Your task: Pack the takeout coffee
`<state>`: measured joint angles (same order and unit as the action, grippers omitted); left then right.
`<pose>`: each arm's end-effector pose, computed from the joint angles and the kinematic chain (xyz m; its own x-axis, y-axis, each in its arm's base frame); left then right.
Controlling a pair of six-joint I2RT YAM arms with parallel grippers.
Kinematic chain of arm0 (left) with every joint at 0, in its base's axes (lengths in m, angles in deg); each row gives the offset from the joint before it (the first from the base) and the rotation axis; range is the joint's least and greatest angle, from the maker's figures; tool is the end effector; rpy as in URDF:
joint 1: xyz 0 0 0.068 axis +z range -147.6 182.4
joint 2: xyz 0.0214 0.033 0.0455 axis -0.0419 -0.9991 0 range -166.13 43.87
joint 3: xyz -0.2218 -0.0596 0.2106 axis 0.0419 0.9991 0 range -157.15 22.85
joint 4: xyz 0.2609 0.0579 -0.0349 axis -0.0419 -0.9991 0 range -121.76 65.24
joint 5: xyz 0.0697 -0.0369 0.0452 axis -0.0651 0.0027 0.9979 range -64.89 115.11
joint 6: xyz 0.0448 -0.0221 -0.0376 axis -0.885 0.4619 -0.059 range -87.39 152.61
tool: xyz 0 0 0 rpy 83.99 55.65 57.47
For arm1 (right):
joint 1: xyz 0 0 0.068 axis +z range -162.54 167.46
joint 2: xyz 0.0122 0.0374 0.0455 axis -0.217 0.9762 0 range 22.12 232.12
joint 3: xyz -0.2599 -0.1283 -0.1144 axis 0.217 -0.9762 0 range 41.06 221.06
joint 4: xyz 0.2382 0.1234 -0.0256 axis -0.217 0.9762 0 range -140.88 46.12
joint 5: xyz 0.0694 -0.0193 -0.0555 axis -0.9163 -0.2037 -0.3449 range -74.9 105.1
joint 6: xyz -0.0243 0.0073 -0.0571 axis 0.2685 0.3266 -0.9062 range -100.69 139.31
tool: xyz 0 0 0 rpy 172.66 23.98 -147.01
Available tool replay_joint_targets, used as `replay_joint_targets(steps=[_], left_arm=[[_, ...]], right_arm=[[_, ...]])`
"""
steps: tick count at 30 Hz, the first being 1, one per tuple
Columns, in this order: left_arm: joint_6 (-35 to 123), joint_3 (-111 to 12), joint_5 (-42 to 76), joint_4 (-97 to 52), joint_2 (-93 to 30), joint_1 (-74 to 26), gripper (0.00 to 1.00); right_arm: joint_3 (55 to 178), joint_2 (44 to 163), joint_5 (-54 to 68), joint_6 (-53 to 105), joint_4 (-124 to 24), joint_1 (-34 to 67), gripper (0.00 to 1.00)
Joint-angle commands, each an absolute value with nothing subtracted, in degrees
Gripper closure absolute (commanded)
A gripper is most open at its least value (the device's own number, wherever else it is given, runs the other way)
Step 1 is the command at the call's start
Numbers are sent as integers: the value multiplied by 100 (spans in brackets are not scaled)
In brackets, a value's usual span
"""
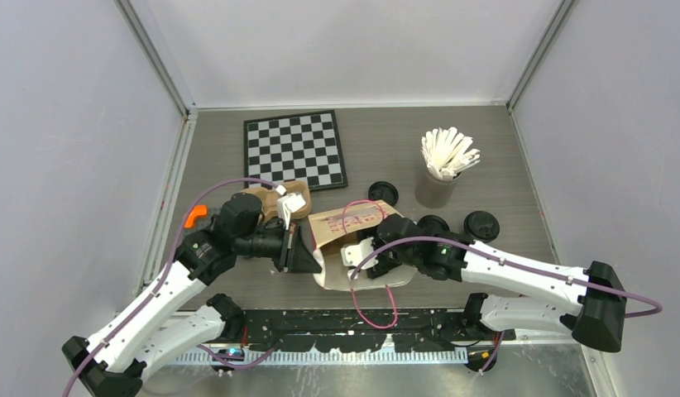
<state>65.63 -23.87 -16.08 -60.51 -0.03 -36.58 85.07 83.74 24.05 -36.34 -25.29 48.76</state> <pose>0.0917 -0.1147 0.3369 -0.8464 0.1575 -0.5087 0.5270 0.3853 -0.7575 0.1140 0.1926 0.2785 0.4849 -0.8126 -0.3233 -0.7296 -0.1720 -0.6619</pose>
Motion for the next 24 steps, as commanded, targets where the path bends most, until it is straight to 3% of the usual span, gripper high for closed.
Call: replay_joint_targets(steps=[1, 24], left_arm=[[6455, -2626, -1738, -6110, -5, -3685, 97], [6561, -2586, -1848, -5954, -174, -3680, 98]], right_arm=[[8464, 8438, 2504, -3737, -2773, 4890, 36], [8153, 8777, 2619, -3615, -3184, 4704, 31]])
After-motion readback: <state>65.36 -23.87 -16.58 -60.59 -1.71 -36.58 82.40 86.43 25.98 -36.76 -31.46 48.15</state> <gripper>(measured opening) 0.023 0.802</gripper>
